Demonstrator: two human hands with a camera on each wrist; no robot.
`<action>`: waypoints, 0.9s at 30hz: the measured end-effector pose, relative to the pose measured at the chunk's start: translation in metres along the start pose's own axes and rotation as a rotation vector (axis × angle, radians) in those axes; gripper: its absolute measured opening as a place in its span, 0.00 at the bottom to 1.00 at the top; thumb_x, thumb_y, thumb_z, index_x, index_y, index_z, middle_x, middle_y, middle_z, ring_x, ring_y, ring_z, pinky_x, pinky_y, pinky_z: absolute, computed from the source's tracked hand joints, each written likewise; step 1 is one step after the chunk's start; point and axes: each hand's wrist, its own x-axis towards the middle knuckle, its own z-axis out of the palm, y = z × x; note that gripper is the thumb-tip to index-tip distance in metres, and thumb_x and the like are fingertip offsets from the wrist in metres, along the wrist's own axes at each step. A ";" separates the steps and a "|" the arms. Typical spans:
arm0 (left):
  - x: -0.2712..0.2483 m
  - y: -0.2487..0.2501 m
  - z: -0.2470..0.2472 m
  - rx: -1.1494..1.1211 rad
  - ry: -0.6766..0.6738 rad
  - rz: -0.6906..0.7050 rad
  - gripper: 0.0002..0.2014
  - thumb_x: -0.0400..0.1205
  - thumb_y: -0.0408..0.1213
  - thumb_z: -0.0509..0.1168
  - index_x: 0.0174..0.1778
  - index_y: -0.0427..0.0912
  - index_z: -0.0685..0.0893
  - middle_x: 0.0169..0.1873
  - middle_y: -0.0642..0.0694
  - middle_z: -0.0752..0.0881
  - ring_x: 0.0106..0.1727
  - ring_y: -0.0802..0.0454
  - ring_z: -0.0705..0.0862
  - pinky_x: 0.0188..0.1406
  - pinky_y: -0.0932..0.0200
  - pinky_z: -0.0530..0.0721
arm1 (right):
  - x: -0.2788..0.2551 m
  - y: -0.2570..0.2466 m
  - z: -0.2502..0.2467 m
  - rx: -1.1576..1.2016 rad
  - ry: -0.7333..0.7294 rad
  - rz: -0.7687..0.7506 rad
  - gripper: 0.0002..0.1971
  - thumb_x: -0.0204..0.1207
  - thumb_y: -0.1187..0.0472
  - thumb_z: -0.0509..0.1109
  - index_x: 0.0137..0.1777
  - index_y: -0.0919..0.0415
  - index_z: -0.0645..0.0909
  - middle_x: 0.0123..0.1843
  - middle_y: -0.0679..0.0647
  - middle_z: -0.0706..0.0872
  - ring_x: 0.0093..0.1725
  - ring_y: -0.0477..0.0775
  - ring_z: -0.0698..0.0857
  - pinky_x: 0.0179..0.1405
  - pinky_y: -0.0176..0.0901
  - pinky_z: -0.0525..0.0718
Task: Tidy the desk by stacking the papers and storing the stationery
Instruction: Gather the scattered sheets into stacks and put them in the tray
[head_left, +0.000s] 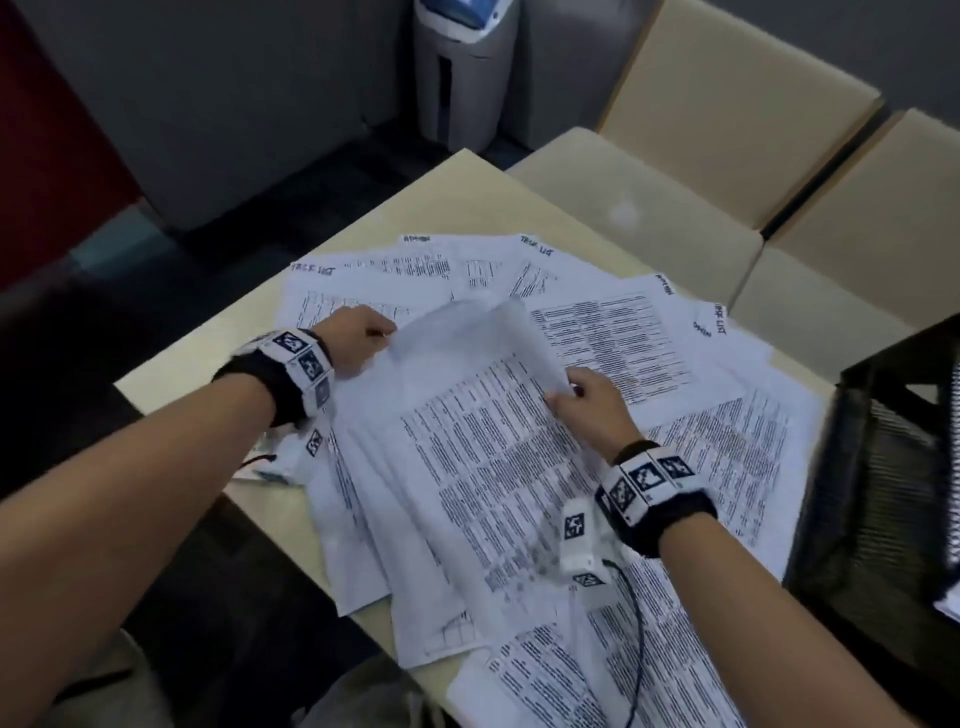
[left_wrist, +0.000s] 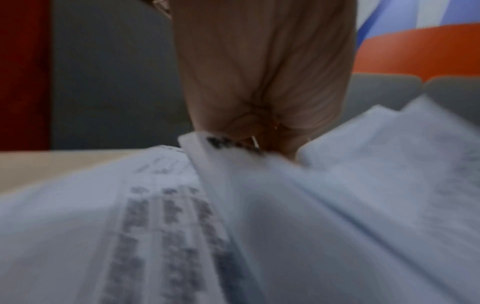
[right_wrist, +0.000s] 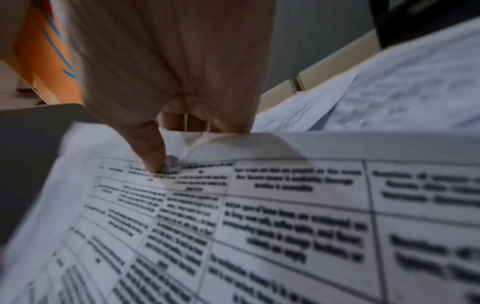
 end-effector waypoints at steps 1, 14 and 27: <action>0.001 0.003 0.007 -0.036 -0.004 0.024 0.13 0.83 0.27 0.55 0.41 0.40 0.84 0.42 0.39 0.84 0.48 0.45 0.81 0.48 0.59 0.76 | 0.000 -0.004 0.010 0.056 -0.022 -0.007 0.06 0.75 0.67 0.66 0.50 0.68 0.78 0.42 0.56 0.79 0.36 0.51 0.78 0.32 0.37 0.78; -0.028 0.032 0.053 -0.644 -0.037 -0.339 0.26 0.79 0.44 0.67 0.67 0.29 0.75 0.43 0.40 0.82 0.41 0.44 0.81 0.42 0.57 0.80 | 0.020 -0.004 0.020 0.386 0.273 0.286 0.13 0.78 0.68 0.63 0.55 0.58 0.62 0.55 0.61 0.76 0.47 0.56 0.79 0.38 0.41 0.77; -0.051 0.023 0.087 -0.571 0.259 -0.518 0.17 0.79 0.29 0.60 0.65 0.29 0.75 0.62 0.28 0.78 0.60 0.33 0.82 0.60 0.45 0.83 | 0.027 0.059 -0.038 -0.121 0.392 0.757 0.23 0.74 0.55 0.71 0.64 0.70 0.76 0.75 0.69 0.69 0.73 0.70 0.69 0.70 0.63 0.71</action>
